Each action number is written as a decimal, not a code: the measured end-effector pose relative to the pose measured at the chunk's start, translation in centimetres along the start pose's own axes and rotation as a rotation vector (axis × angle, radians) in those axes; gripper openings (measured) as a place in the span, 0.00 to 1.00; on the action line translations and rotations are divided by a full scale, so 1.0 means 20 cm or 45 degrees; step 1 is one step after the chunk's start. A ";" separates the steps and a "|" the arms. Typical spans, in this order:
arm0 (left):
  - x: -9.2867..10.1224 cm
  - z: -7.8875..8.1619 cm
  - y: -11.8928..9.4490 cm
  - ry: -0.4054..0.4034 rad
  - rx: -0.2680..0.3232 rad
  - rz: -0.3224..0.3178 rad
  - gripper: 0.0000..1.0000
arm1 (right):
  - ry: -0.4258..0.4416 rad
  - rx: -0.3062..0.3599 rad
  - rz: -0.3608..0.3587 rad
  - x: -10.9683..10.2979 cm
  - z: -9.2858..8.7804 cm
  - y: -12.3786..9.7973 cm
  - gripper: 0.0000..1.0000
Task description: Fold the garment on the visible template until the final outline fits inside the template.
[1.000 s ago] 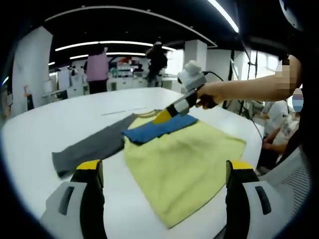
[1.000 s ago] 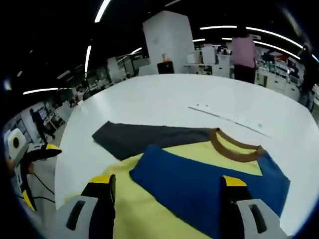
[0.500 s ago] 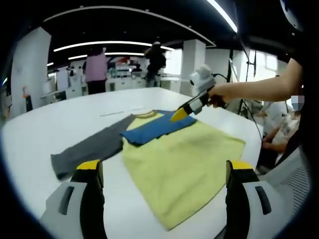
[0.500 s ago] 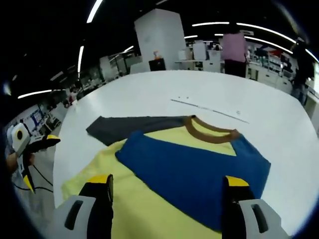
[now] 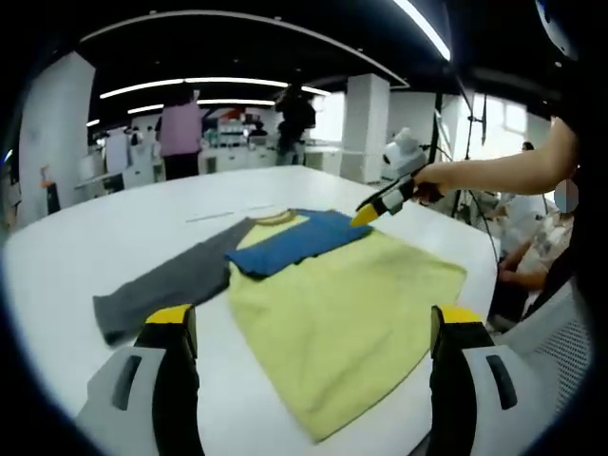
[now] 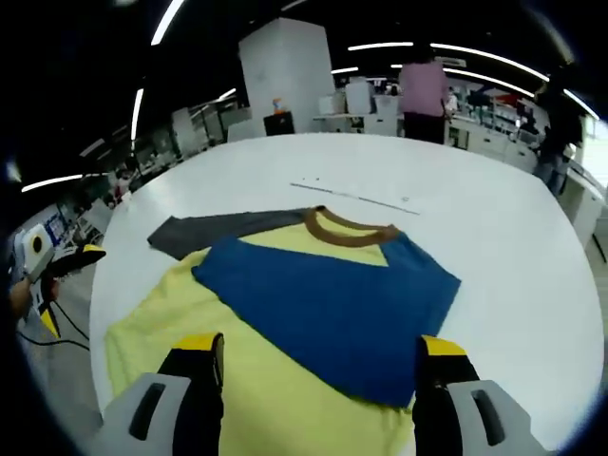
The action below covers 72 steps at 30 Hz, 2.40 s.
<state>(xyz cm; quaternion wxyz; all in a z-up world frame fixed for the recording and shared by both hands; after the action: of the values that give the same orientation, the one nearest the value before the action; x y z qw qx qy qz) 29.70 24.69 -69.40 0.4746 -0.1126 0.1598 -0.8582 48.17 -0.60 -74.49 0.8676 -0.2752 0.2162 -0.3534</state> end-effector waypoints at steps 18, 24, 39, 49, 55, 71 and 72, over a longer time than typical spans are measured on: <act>0.00 0.00 0.01 0.009 -0.007 -0.010 0.99 | 0.009 -0.049 -0.153 0.23 -0.22 -0.09 0.29; 0.01 -0.01 0.01 0.006 -0.016 -0.011 0.99 | 0.035 -0.045 -0.184 0.26 -0.25 -0.09 0.18; 0.01 -0.01 0.00 0.012 -0.025 -0.001 0.99 | 0.037 -0.054 -0.227 0.29 -0.29 -0.09 0.00; 0.00 -0.02 0.00 0.015 -0.036 0.001 0.99 | 0.005 -0.074 -0.227 0.31 -0.29 -0.12 0.00; -0.02 -0.02 0.01 0.012 -0.039 0.004 0.99 | 0.024 -0.083 -0.236 0.30 -0.30 -0.15 0.00; -0.02 -0.03 -0.01 0.008 -0.042 0.014 0.99 | 0.015 -0.116 -0.261 0.33 -0.34 -0.21 0.00; -0.03 -0.03 -0.01 0.009 -0.044 0.017 0.99 | 0.010 -0.115 -0.260 0.32 -0.34 -0.21 0.00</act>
<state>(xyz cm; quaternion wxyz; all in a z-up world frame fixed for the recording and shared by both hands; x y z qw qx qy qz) 29.61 25.34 -69.87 0.4777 -0.1169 0.1771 -0.8525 46.43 -10.04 -78.06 0.8129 -0.3331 0.2062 -0.4310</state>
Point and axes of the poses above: the point that each gripper's makers call its tool centre point, and the gripper's own axes: y roughly forward along the fingers, x roughly to its right, z roughly out of its top, the point moved 2 cm from there along -y, roughly backward along the fingers, and after that the axes turned 4 degrees about z, right-handed, at the moved point
